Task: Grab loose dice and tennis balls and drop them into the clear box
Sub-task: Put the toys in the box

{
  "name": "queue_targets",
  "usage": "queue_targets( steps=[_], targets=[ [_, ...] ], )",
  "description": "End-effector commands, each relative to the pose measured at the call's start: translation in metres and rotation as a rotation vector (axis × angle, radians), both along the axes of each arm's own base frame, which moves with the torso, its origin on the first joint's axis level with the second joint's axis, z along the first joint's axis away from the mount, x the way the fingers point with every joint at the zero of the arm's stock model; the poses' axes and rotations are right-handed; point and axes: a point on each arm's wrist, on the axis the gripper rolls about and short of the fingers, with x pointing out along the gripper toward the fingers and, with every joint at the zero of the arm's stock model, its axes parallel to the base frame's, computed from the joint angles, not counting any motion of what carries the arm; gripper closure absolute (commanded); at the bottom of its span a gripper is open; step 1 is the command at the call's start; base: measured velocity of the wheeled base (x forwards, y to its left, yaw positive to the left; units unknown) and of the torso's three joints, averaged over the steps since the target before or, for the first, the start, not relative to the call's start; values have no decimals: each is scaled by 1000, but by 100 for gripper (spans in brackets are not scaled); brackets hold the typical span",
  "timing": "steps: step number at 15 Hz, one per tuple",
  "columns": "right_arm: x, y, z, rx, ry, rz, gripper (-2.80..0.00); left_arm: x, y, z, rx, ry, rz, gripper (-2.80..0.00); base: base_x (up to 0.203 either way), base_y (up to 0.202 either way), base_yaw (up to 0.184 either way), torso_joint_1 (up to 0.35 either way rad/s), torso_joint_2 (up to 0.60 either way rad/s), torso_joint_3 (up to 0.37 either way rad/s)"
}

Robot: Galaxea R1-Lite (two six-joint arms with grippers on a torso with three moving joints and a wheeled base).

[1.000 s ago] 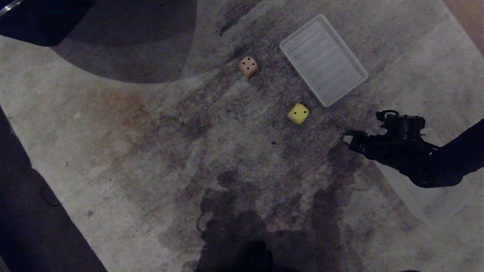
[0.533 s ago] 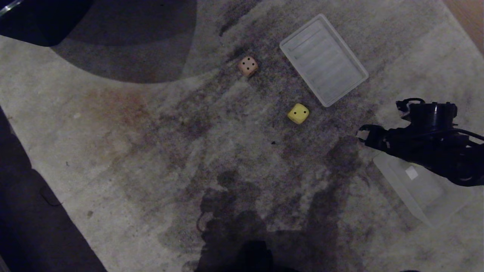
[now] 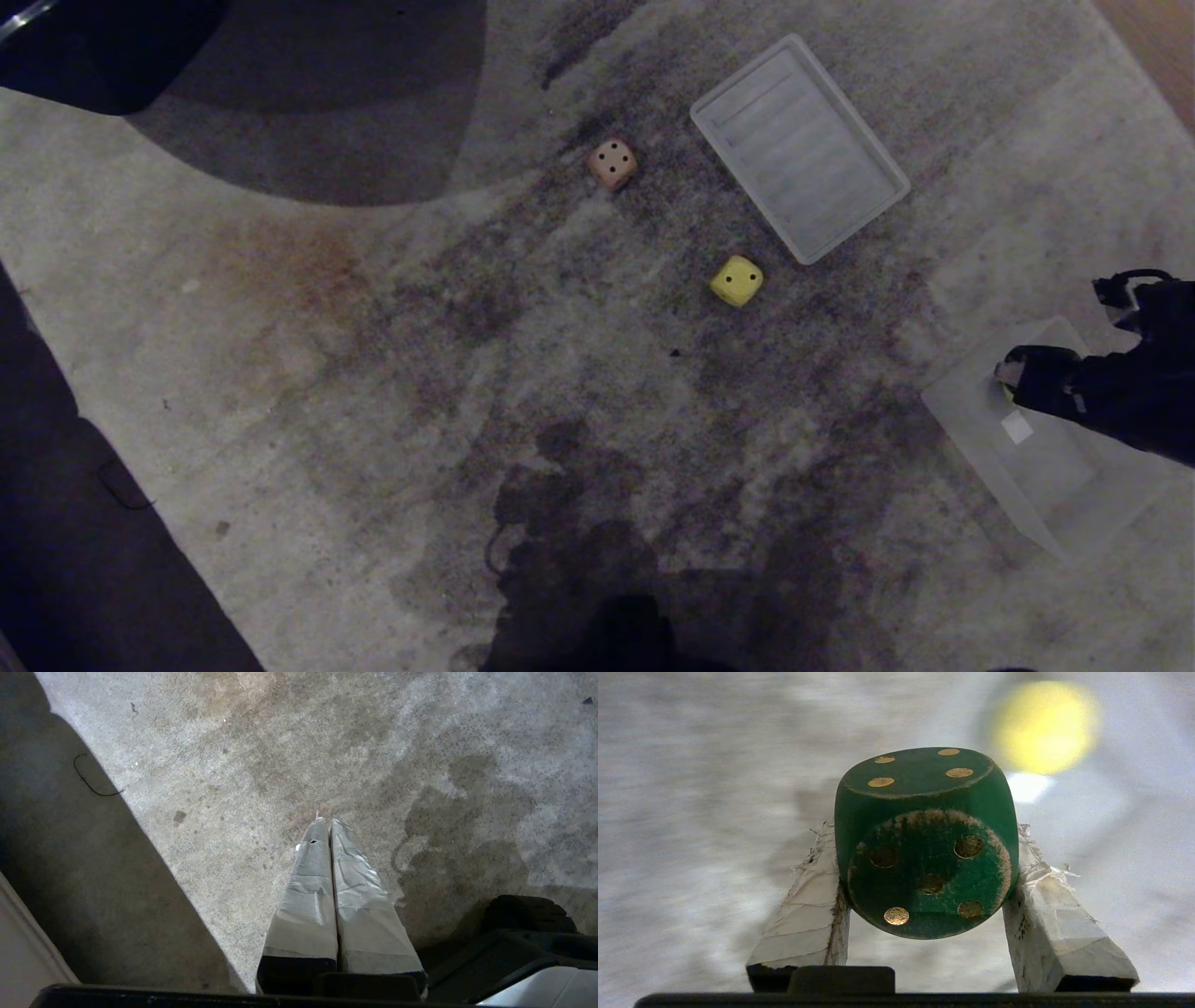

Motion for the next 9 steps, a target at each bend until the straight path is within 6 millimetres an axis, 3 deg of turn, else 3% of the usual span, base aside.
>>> queue_targets(
  steps=[1,4,9],
  targets=[
    [-7,-19,-7,-47,45,-52,0,0,0,0,0,4,1,0,0,0,0,0,0,0],
    [1,-35,-26,-39,106,-95,0,0,0,0,0,3,1,0,0,0,0,0,0,0],
    [25,-43,-60,0,193,-99,0,0,0,0,0,3,1,0,0,0,0,0,0,0]
  ],
)
